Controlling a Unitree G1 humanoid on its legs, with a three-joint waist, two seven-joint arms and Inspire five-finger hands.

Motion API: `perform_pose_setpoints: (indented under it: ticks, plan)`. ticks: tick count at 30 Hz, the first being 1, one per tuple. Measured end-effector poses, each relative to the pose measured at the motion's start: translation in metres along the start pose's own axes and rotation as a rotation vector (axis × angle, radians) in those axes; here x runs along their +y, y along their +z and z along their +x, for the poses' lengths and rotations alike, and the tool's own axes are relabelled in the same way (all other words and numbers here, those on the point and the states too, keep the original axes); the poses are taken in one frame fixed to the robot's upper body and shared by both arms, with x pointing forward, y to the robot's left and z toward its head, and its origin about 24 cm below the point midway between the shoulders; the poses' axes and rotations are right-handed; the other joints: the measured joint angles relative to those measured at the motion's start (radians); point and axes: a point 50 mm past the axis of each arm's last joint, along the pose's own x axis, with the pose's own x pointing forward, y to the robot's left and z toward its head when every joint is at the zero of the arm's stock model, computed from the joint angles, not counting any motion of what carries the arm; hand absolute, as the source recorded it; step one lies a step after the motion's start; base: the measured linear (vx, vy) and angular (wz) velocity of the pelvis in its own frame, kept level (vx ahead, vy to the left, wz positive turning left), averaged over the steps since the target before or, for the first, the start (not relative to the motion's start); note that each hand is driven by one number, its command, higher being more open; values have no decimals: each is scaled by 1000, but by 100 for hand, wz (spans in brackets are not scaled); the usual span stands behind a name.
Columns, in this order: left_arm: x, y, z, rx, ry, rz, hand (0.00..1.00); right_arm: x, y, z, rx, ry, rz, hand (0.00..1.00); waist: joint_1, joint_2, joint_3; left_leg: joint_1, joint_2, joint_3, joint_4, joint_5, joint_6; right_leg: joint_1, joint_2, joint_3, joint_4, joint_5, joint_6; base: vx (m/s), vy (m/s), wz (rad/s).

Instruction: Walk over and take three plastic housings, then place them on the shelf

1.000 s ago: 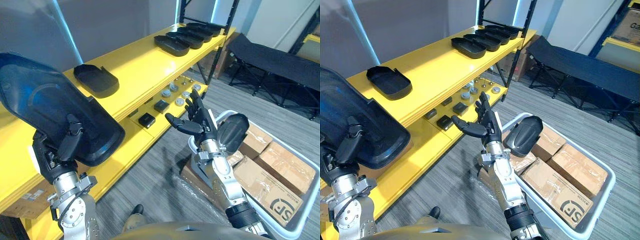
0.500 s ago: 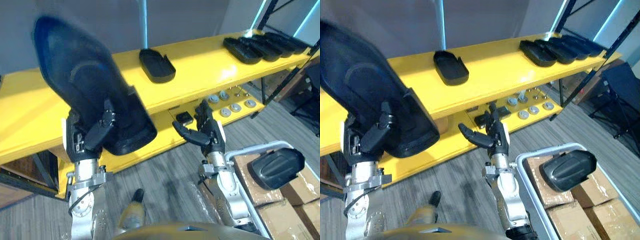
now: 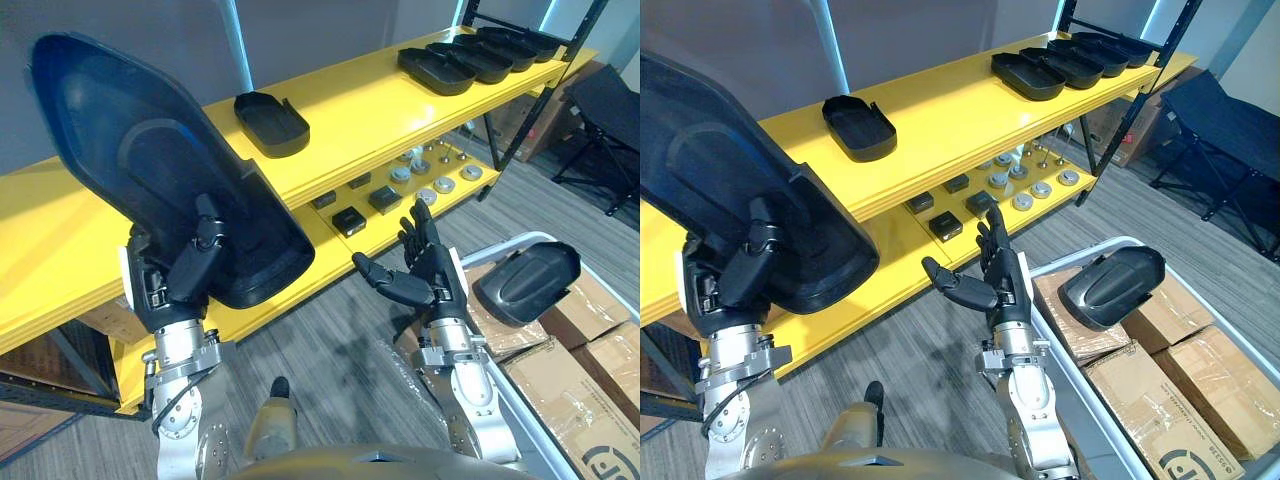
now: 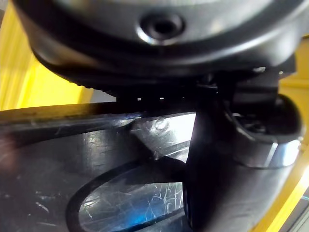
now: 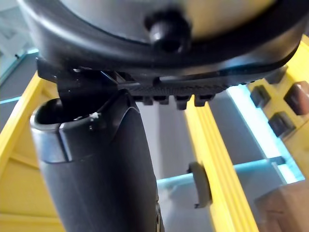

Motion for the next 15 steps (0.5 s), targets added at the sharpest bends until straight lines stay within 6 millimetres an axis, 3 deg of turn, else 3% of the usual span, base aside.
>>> perform_pose_setpoints:
  ticks: [4, 6, 7, 9, 10, 11, 12, 14, 15]
  plan:
    - [8, 4, -1, -12, 29, 56, 0, 4, 1, 1, -14, 0, 23, 100, 21, -11, 10, -46, -22, -2, 194, -130, 9, 20, -35, 5, 75, -70, 14, 81, 88, 7]
    - [12, 5, 0, -12, 20, 73, 0, 3, 0, 0, -10, -8, 24, 100, 38, -38, 11, -42, -63, -1, 260, -197, 28, 73, -63, -7, 52, -92, -34, 180, 130, 19]
    - [11, 6, 0, -17, 5, 75, 0, 1, 2, 1, -19, -15, 18, 100, 39, -33, 6, -43, -80, -4, 269, -215, 33, 76, -68, 6, 94, -83, -75, 236, 184, 47]
    - [16, 10, 4, -31, -50, 114, 0, -1, 3, 3, -25, -38, 20, 100, 26, -46, 12, -46, -121, -38, 269, -232, 42, -94, -89, 124, 403, 78, -114, 178, 178, 61]
    - [18, 11, 5, -30, -58, 130, 0, -1, 1, 3, -20, -40, 18, 100, 27, -52, 11, -39, -124, -39, 257, -234, 46, -122, -88, 144, 444, 135, -114, 242, 145, 30]
    - [22, 12, 5, -27, -58, 158, 0, 1, -3, 4, -5, -36, 21, 100, 28, -60, 11, -6, -129, -45, 219, -230, 60, -165, -86, 169, 505, 271, -95, 304, 99, 18]
    - [26, 14, 7, -33, -48, 174, 0, 4, -6, 5, 7, -36, 31, 100, 15, -48, 19, 35, -118, -68, 178, -222, 81, -195, -64, 182, 554, 256, -71, 310, 51, 15]
    - [28, 15, 9, -44, -17, 151, 0, 7, -6, 7, 2, -18, 35, 100, 6, -43, 23, 111, -100, -76, 116, -222, 87, -245, -4, 179, 557, 95, -87, 293, -19, 6]
    - [26, 14, 9, -41, -12, 131, 0, 7, -4, 7, -7, -12, 23, 100, 2, -33, 26, 160, -87, -76, 79, -221, 88, -250, 32, 165, 489, 66, -99, 325, -48, 12]
